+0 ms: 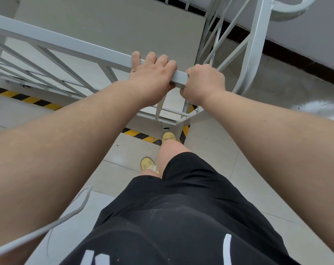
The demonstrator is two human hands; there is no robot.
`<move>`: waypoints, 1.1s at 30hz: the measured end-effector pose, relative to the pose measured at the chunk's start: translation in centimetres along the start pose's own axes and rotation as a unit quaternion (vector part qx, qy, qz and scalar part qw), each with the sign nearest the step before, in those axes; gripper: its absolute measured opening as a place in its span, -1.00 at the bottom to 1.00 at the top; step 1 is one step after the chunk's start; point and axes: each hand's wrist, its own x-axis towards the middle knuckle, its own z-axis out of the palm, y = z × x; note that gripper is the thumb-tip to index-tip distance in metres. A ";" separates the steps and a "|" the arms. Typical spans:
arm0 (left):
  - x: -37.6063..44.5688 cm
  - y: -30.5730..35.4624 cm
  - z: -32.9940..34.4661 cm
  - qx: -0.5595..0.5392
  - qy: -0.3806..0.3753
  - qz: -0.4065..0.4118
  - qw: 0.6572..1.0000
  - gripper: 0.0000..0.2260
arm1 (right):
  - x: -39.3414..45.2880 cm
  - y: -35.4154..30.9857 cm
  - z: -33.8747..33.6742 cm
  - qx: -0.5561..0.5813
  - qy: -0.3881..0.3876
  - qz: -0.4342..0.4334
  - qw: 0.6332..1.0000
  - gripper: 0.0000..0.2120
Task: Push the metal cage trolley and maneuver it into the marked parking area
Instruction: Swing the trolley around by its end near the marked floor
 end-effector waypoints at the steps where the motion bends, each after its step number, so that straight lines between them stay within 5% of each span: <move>1: 0.0 0.1 0.0 0.000 -0.001 0.001 1.000 -0.69 | -0.1 0.0 0.0 -0.002 -0.003 -0.001 1.000 -0.96; 33: 0.9 0.2 0.0 -0.018 0.004 -0.022 1.000 -0.67 | 0.8 0.2 -0.3 -0.005 0.022 0.000 1.000 -0.97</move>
